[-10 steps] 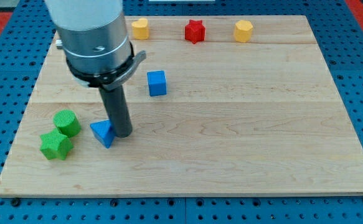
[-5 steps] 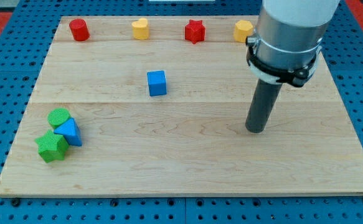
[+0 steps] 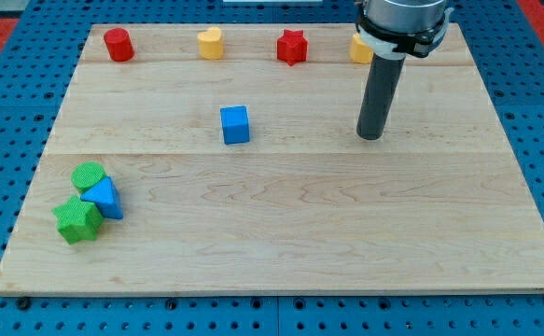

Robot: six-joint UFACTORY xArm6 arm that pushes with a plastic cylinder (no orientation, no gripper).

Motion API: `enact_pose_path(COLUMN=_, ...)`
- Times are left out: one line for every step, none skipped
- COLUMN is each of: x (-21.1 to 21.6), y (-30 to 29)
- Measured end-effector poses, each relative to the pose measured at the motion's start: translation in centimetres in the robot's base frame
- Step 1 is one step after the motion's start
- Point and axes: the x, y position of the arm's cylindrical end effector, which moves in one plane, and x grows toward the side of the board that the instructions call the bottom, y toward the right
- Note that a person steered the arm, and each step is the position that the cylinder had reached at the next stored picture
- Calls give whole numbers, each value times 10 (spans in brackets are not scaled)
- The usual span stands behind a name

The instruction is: Point your arm to the blue cube

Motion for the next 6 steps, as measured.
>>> enact_pose_path(x=-4, y=-25)
enact_pose_path(x=-14, y=-65)
enact_pose_path(x=-38, y=-63)
enact_pose_path(x=-54, y=-109)
enact_pose_path(x=-49, y=-165)
enact_pose_path(x=-5, y=-174)
